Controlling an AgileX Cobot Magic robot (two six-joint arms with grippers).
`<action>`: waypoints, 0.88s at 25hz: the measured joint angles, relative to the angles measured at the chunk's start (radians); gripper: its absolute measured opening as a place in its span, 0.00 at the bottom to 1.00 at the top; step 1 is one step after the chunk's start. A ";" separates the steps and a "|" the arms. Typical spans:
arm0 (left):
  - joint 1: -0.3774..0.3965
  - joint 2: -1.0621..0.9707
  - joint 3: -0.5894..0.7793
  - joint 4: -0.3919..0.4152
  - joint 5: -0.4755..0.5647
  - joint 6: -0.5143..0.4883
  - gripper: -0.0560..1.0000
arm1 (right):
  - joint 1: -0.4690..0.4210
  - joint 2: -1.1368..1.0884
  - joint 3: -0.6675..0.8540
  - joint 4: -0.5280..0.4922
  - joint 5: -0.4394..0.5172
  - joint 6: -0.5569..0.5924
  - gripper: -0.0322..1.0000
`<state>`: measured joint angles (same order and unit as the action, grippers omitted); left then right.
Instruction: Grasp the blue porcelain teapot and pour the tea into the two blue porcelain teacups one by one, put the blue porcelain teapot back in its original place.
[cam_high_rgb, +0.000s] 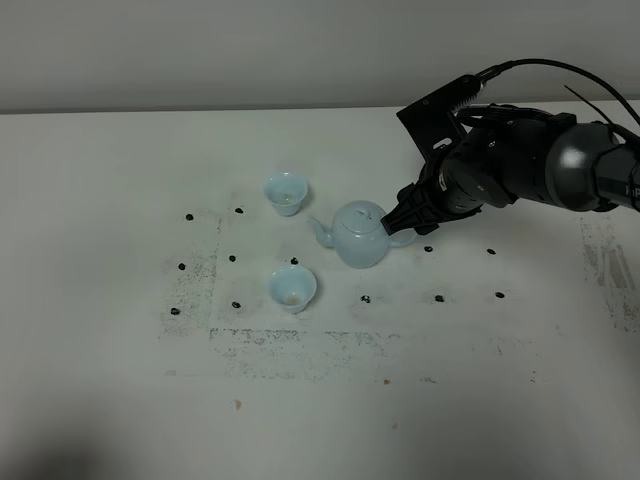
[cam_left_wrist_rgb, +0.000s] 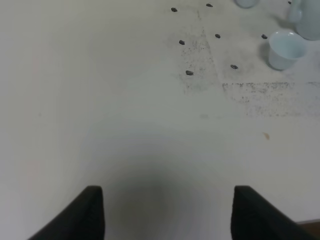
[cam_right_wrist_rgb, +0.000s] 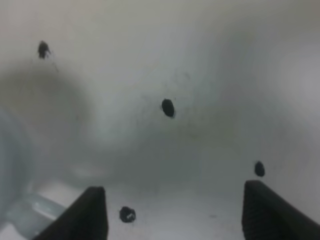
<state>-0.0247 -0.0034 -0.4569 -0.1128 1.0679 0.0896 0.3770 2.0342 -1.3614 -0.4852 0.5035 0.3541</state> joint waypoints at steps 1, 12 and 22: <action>0.000 0.000 0.000 0.000 0.000 0.000 0.59 | 0.000 0.000 0.000 0.007 0.005 -0.005 0.60; 0.000 0.000 0.000 0.000 0.000 0.000 0.59 | 0.021 0.000 0.000 0.067 0.022 -0.051 0.60; 0.000 0.000 0.000 0.000 0.000 0.000 0.59 | 0.029 0.000 0.000 0.063 0.134 -0.057 0.60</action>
<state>-0.0247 -0.0034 -0.4569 -0.1128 1.0679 0.0896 0.4060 2.0342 -1.3614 -0.4225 0.6378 0.2969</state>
